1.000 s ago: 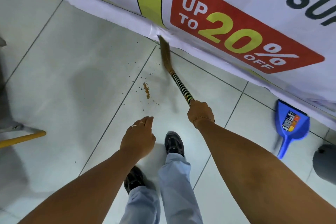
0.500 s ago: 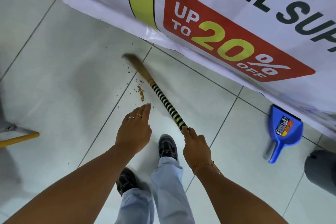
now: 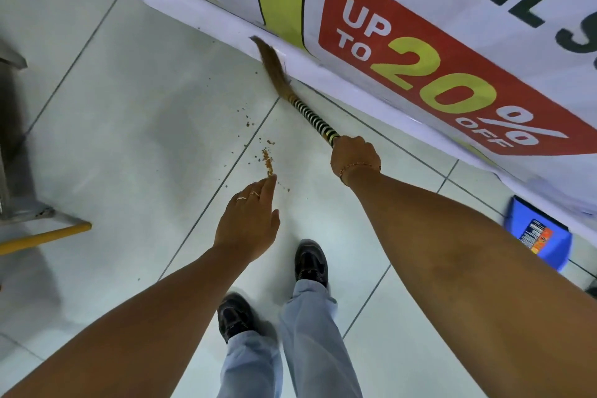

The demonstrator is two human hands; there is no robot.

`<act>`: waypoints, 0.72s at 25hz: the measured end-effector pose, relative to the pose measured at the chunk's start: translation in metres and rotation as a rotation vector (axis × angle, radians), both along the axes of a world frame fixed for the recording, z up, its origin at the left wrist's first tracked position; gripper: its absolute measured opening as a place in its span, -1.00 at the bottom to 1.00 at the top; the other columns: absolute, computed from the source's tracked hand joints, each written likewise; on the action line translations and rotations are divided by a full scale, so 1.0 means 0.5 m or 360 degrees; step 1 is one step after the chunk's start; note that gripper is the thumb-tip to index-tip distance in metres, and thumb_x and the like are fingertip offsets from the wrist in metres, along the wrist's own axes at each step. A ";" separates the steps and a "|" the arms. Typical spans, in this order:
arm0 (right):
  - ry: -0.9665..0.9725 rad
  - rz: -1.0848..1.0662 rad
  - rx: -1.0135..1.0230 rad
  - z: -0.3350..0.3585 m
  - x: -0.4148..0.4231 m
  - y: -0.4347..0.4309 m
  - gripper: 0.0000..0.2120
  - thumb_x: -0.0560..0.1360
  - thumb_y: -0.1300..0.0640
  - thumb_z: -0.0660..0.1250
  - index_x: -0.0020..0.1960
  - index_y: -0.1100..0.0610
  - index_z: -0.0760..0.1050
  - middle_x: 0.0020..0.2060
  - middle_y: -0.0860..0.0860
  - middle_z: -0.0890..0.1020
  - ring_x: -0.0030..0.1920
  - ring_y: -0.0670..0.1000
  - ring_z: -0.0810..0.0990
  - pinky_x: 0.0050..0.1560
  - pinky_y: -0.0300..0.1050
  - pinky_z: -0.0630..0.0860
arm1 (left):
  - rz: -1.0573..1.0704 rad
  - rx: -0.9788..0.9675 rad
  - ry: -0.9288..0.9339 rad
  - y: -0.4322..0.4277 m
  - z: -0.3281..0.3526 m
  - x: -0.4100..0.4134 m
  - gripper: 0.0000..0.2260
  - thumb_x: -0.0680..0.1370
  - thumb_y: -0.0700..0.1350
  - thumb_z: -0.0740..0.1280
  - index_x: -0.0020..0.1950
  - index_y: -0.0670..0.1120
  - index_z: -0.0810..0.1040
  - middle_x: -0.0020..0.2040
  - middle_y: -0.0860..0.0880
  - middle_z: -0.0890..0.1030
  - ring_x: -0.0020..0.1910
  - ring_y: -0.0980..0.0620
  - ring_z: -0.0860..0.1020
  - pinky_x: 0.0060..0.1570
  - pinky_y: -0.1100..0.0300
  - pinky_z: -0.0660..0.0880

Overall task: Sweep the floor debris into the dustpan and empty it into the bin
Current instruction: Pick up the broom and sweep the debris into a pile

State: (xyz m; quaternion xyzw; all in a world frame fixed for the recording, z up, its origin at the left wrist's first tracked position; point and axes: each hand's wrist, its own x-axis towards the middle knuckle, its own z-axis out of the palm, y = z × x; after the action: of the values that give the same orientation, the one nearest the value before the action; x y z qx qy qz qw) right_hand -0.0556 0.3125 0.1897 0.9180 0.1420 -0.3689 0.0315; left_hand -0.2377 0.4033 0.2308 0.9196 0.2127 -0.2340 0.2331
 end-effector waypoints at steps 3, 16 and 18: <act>0.0060 0.0127 -0.0024 -0.021 -0.034 -0.027 -0.66 0.59 0.20 0.11 0.35 0.17 0.39 0.21 0.17 0.53 0.25 0.20 0.47 0.16 0.07 0.49 | 0.0054 -0.0016 0.0020 -0.002 -0.004 -0.003 -0.48 0.59 -0.04 0.14 0.49 -0.15 0.05 0.47 -0.14 0.29 0.44 -0.08 0.28 0.41 0.04 0.27; 0.0001 0.0622 -0.0052 0.009 -0.171 -0.228 -0.51 0.52 0.30 0.16 0.43 0.07 0.30 0.28 0.08 0.48 0.12 0.21 0.48 0.00 0.05 0.51 | 0.0082 -0.0006 -0.0072 -0.056 0.021 -0.044 -0.52 0.58 -0.02 0.17 0.45 -0.18 0.18 0.39 -0.19 0.42 0.38 -0.14 0.39 0.34 0.00 0.35; -0.0130 0.0679 0.0041 0.014 -0.162 -0.244 -0.45 0.39 0.36 0.33 0.36 0.11 0.44 0.23 0.12 0.56 -0.08 0.26 0.56 -0.19 0.07 0.59 | 0.0080 0.0034 -0.0133 -0.056 0.022 -0.044 -0.52 0.56 -0.04 0.22 0.41 -0.21 0.25 0.33 -0.23 0.48 0.33 -0.18 0.45 0.30 -0.03 0.40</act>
State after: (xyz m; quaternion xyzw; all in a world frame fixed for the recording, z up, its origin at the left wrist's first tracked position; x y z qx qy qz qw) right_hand -0.1366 0.1907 0.1965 0.8817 0.3363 -0.3146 0.1028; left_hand -0.2596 0.3751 0.2417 0.9253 0.2283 -0.1872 0.2378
